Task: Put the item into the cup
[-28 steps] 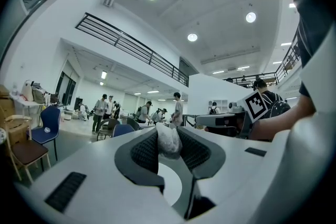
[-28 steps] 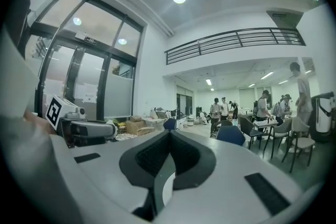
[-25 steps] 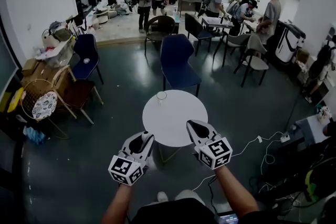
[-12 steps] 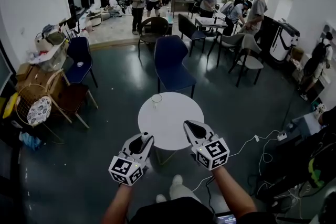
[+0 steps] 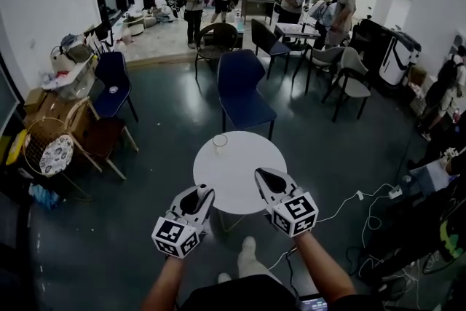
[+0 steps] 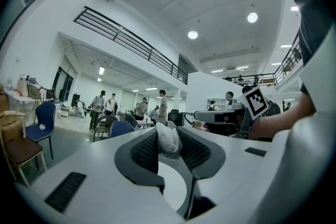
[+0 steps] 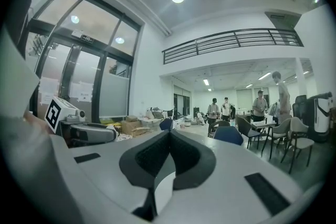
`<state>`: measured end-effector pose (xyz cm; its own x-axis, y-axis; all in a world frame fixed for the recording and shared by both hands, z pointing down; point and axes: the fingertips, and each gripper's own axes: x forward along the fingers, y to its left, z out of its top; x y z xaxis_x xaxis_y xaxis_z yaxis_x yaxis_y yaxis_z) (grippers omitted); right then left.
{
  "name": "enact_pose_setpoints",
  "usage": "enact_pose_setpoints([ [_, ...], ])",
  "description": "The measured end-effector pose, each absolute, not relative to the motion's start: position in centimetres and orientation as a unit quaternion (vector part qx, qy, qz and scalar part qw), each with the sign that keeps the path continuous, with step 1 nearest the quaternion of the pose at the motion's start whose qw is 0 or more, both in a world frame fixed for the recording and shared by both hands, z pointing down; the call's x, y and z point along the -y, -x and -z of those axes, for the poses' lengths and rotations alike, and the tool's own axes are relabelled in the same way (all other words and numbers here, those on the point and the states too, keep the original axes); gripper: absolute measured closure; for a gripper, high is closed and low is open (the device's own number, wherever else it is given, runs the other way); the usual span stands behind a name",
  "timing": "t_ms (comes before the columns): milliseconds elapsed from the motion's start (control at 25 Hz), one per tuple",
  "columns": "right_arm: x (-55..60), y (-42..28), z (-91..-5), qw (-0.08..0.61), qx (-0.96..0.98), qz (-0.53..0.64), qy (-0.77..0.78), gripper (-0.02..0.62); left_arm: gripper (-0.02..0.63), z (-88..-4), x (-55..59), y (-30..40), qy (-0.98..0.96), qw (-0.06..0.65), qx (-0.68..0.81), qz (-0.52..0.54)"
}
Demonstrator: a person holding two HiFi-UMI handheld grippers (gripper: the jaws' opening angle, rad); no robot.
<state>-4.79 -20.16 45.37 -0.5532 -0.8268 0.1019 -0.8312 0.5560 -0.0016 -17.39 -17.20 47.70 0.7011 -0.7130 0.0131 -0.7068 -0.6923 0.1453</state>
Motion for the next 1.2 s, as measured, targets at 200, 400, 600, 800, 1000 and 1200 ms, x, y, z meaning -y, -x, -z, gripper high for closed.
enact_pose_setpoints([
  [200, 22.7, 3.9, -45.3, 0.045, 0.883, -0.026, -0.466, 0.578, 0.499, -47.7, 19.5, 16.3, -0.918, 0.073, 0.389, 0.023],
  [400, 25.6, 2.7, -45.9, 0.044, 0.883, -0.031, -0.467, 0.578, 0.499, -48.6, 22.3, 15.2, -0.917, 0.079, 0.390, 0.017],
  [600, 29.1, 1.7, -46.0, 0.043, 0.883, -0.037, -0.466, 0.578, 0.499, -48.6, 25.5, 14.3, -0.916, 0.081, 0.392, 0.014],
  [800, 32.0, 0.8, -46.3, 0.042, 0.884, -0.040, -0.463, 0.578, 0.499, -48.9, 28.5, 13.4, -0.914, 0.082, 0.396, 0.010],
  [1000, 34.7, -0.8, -46.5, 0.045, 0.884, -0.042, -0.464, 0.578, 0.499, -49.2, 31.2, 11.8, -0.914, 0.083, 0.396, 0.007],
  [1200, 37.5, -1.8, -46.7, 0.045, 0.884, -0.043, -0.463, 0.578, 0.499, -49.6, 33.7, 11.0, -0.914, 0.085, 0.397, 0.001],
])
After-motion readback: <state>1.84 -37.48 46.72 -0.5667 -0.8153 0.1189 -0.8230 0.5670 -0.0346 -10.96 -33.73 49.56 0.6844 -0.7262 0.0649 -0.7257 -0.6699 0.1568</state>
